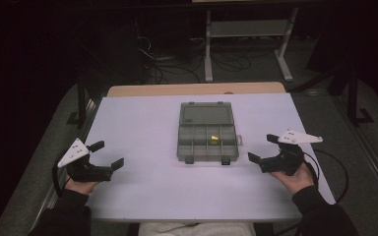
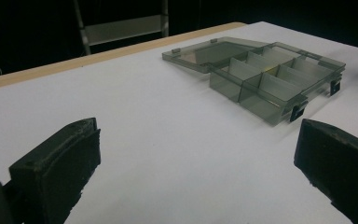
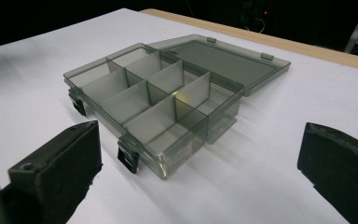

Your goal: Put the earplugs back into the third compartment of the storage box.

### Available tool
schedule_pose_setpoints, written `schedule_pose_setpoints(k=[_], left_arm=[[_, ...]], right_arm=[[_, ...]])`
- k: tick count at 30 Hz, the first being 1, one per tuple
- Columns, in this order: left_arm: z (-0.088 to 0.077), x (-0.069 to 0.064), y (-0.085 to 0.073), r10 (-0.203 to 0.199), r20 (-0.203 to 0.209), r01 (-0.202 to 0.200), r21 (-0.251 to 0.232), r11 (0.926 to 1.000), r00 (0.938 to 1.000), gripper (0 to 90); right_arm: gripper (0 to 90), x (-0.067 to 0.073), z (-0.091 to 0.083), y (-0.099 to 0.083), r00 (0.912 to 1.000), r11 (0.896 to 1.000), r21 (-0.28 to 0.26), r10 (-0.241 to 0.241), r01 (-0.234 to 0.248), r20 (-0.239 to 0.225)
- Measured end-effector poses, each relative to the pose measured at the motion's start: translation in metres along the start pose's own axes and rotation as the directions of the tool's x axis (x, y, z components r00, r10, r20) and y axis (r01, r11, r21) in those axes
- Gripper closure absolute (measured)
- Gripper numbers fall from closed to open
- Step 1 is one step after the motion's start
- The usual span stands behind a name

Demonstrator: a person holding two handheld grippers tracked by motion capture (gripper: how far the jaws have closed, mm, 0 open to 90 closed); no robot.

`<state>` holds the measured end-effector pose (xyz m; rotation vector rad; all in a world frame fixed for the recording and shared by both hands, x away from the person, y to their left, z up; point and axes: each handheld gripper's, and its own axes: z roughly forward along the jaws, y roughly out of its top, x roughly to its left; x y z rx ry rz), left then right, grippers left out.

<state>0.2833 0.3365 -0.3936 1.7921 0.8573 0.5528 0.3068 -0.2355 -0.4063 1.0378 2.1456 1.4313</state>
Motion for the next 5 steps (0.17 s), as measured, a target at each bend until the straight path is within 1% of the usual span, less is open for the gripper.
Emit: schedule_pose_setpoints(k=[1, 3, 5], left_arm=[[0.0, 0.0001, 0.0, -0.001, 0.0, 0.001, 0.0, 1.0, 1.0, 0.0], [0.0001, 0.0001, 0.0001, -0.001, 0.0, 0.001, 0.001, 1.0, 1.0, 0.0], [0.0001, 0.0, 0.0002, 0.003, 0.001, -0.003, -0.001, 1.0, 1.0, 0.0]], right_arm=[[0.0, 0.0, -0.0012, -0.0023, 1.0, 1.0, -0.004, -0.006, 0.006, 0.001], [0.0, -0.0002, -0.0028, -0.006, 1.0, 1.0, -0.003, 0.002, -0.002, 0.004], [0.0, 0.0005, -0.0042, -0.007, 1.0, 1.0, -0.01, -0.003, 0.003, 0.009]])
